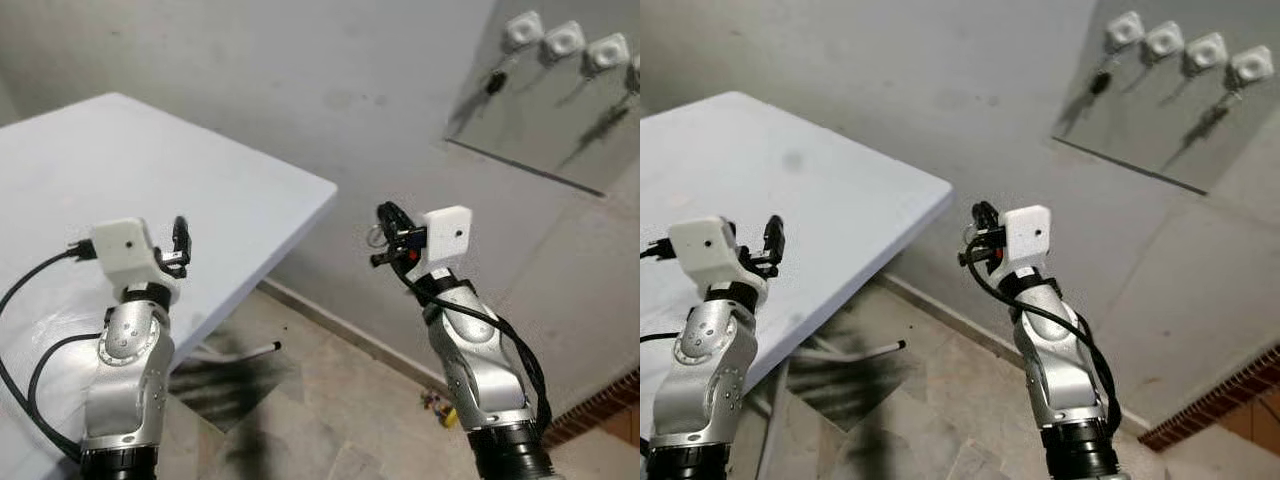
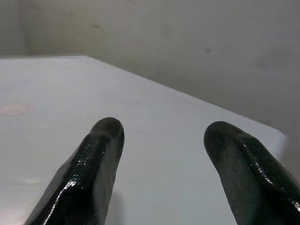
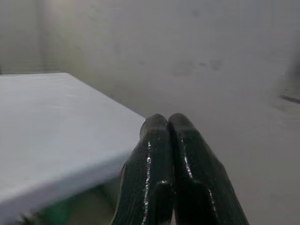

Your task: Hang keys on a hook

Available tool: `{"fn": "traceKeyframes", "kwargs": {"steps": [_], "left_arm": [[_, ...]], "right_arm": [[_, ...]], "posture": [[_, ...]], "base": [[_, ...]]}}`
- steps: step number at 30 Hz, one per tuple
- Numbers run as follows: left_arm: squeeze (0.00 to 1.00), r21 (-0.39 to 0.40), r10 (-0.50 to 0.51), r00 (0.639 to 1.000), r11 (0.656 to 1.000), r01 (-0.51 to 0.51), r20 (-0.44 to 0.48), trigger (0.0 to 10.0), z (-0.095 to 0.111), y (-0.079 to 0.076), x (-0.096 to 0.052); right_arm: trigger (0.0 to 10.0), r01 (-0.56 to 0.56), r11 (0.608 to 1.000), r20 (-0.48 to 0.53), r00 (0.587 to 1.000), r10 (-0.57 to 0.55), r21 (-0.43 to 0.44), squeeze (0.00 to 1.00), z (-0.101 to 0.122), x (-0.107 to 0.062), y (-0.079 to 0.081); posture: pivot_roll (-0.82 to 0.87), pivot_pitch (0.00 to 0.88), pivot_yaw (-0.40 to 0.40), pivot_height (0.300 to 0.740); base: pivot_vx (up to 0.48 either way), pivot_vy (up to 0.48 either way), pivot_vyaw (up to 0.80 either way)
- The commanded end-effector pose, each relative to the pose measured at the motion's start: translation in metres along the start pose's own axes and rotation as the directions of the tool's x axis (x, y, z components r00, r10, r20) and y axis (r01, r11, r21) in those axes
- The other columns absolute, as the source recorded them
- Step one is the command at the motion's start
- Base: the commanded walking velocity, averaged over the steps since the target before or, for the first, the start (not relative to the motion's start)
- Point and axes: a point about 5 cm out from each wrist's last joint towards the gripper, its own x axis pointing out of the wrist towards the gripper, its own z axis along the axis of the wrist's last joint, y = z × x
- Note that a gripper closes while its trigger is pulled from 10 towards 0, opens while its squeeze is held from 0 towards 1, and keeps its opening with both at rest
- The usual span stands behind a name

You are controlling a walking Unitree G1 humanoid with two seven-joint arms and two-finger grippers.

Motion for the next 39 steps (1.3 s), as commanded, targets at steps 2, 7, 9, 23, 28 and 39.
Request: {"fn": "traceKeyframes", "kwargs": {"steps": [2, 7, 9, 23, 28, 39], "left_arm": [[0.00, 0.012, -0.025, 1.000, 1.000, 0.025, 0.006, 10.0, 0.002, -0.006, 0.000], [0.00, 0.022, -0.062, 0.998, 0.998, 0.062, 0.000, 10.0, 0.002, -0.015, 0.002], [0.00, 0.025, -0.084, 0.996, 0.996, 0.084, -0.005, 10.0, 0.001, -0.021, 0.003], [0.00, -0.004, -0.129, 0.991, 0.992, 0.129, -0.035, 10.0, -0.005, -0.034, -0.001], [0.00, -0.005, -0.135, 0.990, 0.991, 0.135, -0.044, 10.0, -0.006, -0.034, -0.002], [0.00, -0.008, -0.167, 0.985, 0.986, 0.167, -0.045, 10.0, -0.005, -0.029, -0.007]], "right_arm": [[10.0, 0.022, 1.000, 0.014, 1.000, -0.022, -0.005, 0.00, 0.004, 0.000, -0.005], [10.0, 0.051, 0.999, 0.020, 0.998, -0.051, 0.000, 0.00, 0.004, -0.001, -0.006], [10.0, 0.061, 0.998, 0.018, 0.998, -0.061, -0.001, 0.00, 0.003, -0.003, -0.007], [10.0, 0.152, 0.988, -0.033, 0.988, -0.151, 0.010, 0.00, -0.001, -0.002, -0.012], [10.0, 0.212, 0.977, -0.105, 0.973, -0.208, 0.034, 0.00, -0.008, -0.002, -0.016], [10.0, 0.081, 0.992, -0.087, 0.994, -0.073, 0.098, 0.00, -0.007, -0.008, -0.009]], "posture": [[-0.10, 0.023, -0.033, 0.740], [-0.12, 0.016, -0.003, 0.740], [-0.12, 0.016, -0.003, 0.740], [-0.13, 0.005, -0.008, 0.740], [-0.13, 0.003, -0.009, 0.740], [-0.12, 0.000, -0.007, 0.740]], "base": [[0.000, 0.000, -0.78], [0.000, 0.000, -0.78], [0.000, 0.000, -0.78], [0.000, 0.000, -0.50], [0.000, 0.000, 0.00], [0.176, 0.000, 0.00]]}}
